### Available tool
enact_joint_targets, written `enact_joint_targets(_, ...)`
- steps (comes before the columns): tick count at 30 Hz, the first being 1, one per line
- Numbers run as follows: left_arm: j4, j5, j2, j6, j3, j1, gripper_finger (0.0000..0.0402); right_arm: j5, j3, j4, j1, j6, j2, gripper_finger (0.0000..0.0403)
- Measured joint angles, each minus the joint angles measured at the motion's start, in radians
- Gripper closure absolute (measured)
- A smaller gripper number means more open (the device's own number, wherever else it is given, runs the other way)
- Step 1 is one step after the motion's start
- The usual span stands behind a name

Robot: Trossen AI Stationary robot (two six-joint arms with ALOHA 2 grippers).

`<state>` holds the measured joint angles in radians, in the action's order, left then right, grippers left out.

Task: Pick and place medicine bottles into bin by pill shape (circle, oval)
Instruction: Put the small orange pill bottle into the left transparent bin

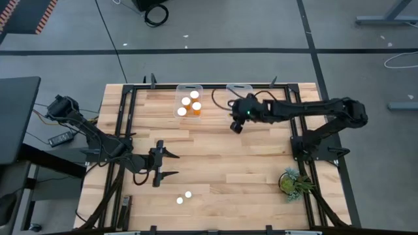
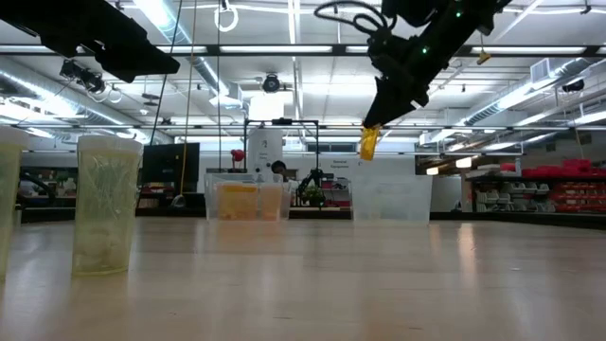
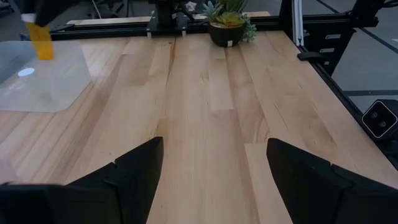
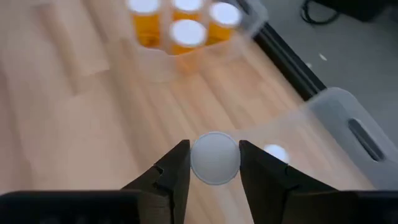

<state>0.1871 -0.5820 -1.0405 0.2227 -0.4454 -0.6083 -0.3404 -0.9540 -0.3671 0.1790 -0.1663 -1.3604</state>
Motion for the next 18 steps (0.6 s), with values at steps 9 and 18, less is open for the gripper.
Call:
enact_joint_targets(9, 0.0, 0.0, 0.0, 0.0, 0.0, 0.0, 0.0108, 0.046, -0.119, -0.014, 0.123, -0.001, -0.008, 0.0268)
enact_joint_targets(18, 0.0, 0.0, 0.0, 0.0, 0.0, 0.0, 0.0108, 0.051, -0.268, -0.106, 0.228, 0.024, -0.114, 0.0269)
